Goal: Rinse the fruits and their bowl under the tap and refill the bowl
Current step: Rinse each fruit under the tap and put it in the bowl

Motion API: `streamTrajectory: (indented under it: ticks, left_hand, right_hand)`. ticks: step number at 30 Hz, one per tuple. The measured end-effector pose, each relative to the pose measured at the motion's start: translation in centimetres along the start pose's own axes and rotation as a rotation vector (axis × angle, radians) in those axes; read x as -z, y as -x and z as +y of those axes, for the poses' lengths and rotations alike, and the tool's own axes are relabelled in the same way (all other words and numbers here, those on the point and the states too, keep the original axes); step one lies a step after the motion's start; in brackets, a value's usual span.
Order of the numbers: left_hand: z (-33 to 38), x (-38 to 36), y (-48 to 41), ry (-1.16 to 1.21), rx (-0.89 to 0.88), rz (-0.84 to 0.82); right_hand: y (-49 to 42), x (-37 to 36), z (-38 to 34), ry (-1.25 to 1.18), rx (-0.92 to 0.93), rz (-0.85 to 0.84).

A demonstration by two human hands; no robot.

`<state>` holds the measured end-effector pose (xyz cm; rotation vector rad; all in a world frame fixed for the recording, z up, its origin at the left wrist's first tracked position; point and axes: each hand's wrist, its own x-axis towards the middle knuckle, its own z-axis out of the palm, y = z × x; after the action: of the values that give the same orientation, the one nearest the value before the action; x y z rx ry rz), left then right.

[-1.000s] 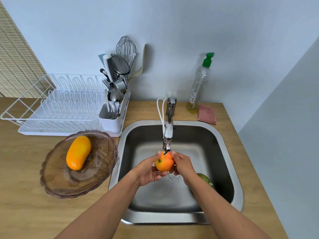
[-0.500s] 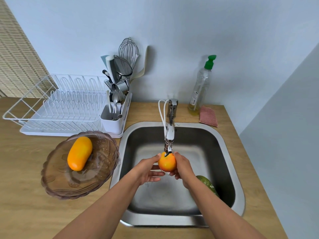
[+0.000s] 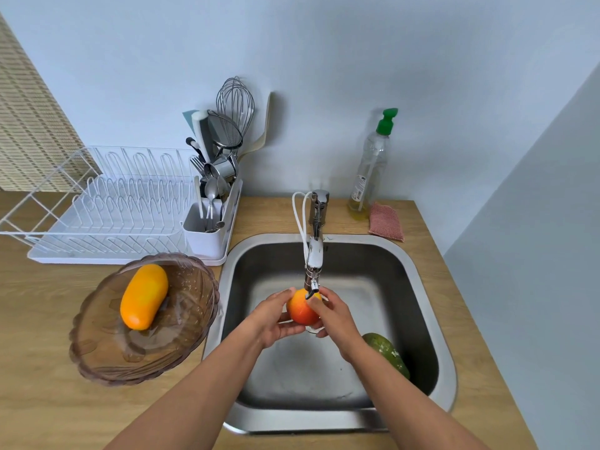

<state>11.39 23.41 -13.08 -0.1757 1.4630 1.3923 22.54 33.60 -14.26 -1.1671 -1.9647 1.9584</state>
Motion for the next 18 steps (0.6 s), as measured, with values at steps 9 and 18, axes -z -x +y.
streamTrajectory:
  ticks: [9, 18]
  left_hand:
    - [-0.8, 0.5, -0.4, 0.053, -0.029, -0.072]
    - [-0.7, 0.8, -0.3, 0.044, -0.047, -0.080]
  right_hand:
    - [-0.6, -0.1, -0.5, 0.016, -0.079, 0.055]
    - [-1.0, -0.2, -0.4, 0.030, -0.083, 0.056]
